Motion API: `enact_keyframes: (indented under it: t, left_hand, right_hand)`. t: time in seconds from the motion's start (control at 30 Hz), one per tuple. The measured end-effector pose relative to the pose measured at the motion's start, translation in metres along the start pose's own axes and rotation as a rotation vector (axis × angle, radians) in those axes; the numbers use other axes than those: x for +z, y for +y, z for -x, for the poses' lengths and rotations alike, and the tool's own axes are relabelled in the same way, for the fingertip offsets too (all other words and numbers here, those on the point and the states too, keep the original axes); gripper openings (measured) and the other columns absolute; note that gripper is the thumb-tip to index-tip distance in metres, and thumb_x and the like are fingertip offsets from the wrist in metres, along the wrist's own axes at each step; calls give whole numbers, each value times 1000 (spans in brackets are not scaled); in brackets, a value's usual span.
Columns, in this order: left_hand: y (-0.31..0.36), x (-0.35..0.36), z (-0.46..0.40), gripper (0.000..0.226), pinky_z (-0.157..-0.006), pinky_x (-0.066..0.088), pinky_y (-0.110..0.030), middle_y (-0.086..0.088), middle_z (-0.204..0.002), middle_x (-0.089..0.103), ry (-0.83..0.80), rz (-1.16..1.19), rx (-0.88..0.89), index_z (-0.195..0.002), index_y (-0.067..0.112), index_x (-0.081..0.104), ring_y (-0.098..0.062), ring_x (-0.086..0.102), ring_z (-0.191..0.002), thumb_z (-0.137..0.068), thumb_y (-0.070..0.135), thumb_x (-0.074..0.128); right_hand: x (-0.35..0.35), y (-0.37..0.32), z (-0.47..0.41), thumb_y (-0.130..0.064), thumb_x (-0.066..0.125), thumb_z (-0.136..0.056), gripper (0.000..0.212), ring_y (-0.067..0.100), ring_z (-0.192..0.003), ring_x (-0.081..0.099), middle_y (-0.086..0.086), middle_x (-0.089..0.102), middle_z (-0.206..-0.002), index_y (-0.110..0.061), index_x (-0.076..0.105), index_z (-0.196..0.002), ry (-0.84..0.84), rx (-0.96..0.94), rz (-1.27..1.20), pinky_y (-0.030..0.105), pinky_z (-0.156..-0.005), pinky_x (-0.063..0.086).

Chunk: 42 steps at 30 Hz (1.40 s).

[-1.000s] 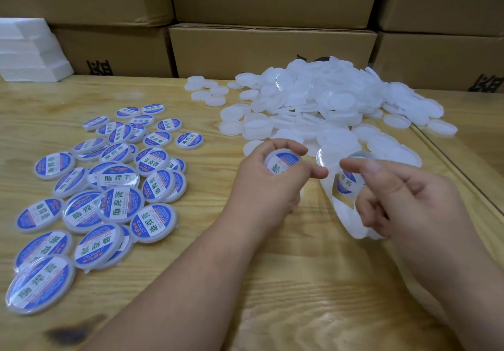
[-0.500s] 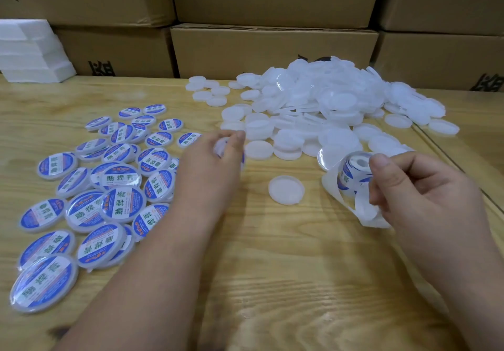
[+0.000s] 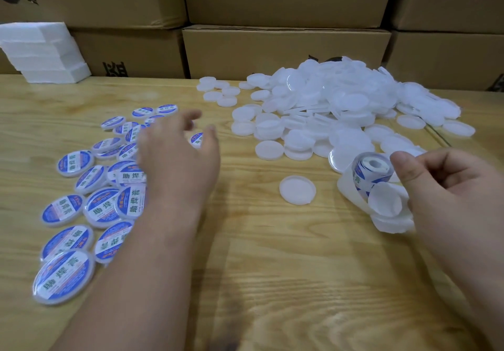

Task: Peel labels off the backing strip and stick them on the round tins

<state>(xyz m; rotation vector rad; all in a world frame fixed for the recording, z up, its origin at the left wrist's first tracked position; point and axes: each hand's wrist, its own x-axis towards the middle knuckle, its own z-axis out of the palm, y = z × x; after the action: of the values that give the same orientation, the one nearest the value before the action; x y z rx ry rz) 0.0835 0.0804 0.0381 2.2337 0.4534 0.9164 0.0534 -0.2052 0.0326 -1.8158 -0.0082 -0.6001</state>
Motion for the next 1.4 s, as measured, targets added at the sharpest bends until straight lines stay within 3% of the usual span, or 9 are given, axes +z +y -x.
enact_keyframes:
  t: [0.1, 0.3, 0.53, 0.7, 0.87, 1.0, 1.17, 1.3, 1.4]
  left_hand:
    - [20, 13, 25, 34, -93, 42, -25, 16, -102, 62, -319, 145, 191, -121, 35, 67, -6, 53, -100, -89, 45, 69]
    - [35, 44, 58, 71, -118, 23, -31, 19, -151, 40, -813, -28, 363, -143, 45, 48, -6, 24, -142, -80, 64, 72]
    - [34, 56, 57, 45, -105, 42, -32, 19, -124, 65, -735, 77, 381, -131, 40, 61, -7, 53, -121, -88, 52, 68]
    - [40, 54, 61, 35, -71, 51, -16, 16, -94, 74, -713, 593, -12, -104, 33, 74, 2, 68, -84, -99, 57, 49]
    - [49, 46, 53, 60, -49, 54, -28, -7, -88, 78, -796, 998, -445, -93, 25, 77, -21, 74, -70, -101, 67, 34]
    - [48, 48, 57, 47, -57, 47, -26, 2, -98, 78, -850, 914, -348, -101, 24, 69, -9, 67, -69, -75, 64, 70]
    - [50, 47, 61, 20, -54, 45, -19, 11, -79, 74, -905, 764, -238, -95, 35, 69, -2, 62, -59, -82, 50, 68]
    - [50, 48, 62, 16, -59, 47, -21, 13, -70, 68, -890, 757, -224, -95, 44, 71, -2, 61, -57, -78, 46, 72]
    - [49, 48, 64, 22, -59, 48, -20, 15, -77, 66, -882, 807, -224, -94, 46, 72, -4, 61, -60, -74, 39, 78]
  right_hand:
    - [-1, 0, 0, -61, 65, -81, 23, 0, -52, 52, -17, 59, -57, -38, 71, -80, -16, -24, 25, 5, -44, 36]
    - [1, 4, 1, -39, 57, -95, 15, -7, -82, 64, -30, 69, -85, -39, 71, -90, -78, -79, 227, 6, -62, 44]
    - [9, 7, 3, -64, 73, -70, 28, -11, -73, 60, -18, 69, -73, -39, 66, -80, -253, 44, 465, 21, -60, 41]
    - [8, 6, 2, -38, 77, -80, 10, -11, -71, 58, -35, 62, -70, -34, 68, -77, -385, 44, 640, 17, -55, 36]
    - [6, 5, 5, -28, 65, -85, 9, 10, -66, 56, -9, 62, -71, -22, 66, -79, -435, 22, 601, 33, -53, 43]
    - [8, 1, 10, -29, 60, -84, 12, 15, -61, 54, -1, 62, -73, -25, 65, -93, -496, -4, 473, 33, -55, 44]
    - [8, -2, 12, -23, 62, -86, 48, 2, -77, 66, -21, 71, -90, -55, 53, -120, -552, -10, 354, 27, -63, 46]
    - [7, -2, 11, -20, 62, -87, 51, 9, -72, 67, -13, 73, -86, -64, 53, -111, -573, -70, 297, 32, -64, 54]
    - [10, -2, 12, -27, 67, -87, 16, 5, -51, 49, -16, 56, -59, -42, 62, -82, -523, -85, 270, 14, -51, 40]
